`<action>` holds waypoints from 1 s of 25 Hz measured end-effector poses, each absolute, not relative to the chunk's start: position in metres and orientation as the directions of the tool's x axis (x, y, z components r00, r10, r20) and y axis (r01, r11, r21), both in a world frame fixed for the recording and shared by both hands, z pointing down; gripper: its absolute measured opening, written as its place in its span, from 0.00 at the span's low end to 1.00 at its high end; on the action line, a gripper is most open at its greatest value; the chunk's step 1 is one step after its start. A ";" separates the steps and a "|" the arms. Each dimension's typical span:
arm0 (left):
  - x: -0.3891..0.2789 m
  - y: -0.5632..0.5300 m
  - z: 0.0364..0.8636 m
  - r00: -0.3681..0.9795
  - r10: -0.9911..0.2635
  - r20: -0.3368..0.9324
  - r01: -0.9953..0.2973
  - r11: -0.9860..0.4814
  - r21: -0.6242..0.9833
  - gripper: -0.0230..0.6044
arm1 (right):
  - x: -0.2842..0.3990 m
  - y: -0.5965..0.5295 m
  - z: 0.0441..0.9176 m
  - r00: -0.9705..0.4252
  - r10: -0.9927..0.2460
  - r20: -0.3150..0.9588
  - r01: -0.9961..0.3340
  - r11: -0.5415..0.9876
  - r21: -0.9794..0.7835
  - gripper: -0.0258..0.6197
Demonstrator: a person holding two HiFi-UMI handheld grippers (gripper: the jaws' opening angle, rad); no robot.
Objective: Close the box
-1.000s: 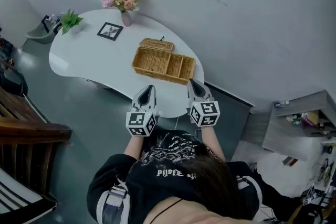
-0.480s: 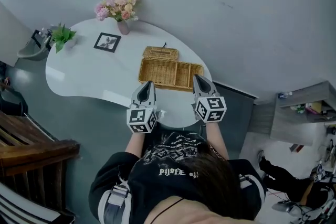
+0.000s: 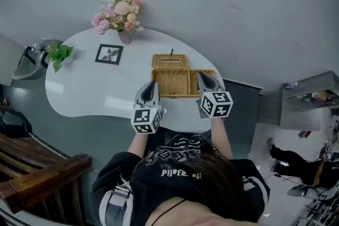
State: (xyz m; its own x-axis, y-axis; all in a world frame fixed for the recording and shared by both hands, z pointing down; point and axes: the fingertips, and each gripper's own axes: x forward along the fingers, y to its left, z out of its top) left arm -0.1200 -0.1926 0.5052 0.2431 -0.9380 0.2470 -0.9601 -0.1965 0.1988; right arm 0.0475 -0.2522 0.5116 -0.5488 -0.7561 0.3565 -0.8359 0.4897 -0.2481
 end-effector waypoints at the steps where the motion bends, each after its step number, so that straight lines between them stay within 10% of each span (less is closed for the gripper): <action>1: -0.124 -0.198 0.507 0.257 -0.934 0.249 -0.956 -0.208 0.205 0.08 | 0.042 -0.256 0.512 -0.542 -0.754 0.372 -0.840 0.486 -0.240 0.08; 25: -0.167 -0.242 0.517 0.328 -0.901 0.284 -0.932 -0.259 0.255 0.08 | -0.043 -0.346 0.519 -0.575 -0.588 0.569 -0.815 0.478 -0.328 0.30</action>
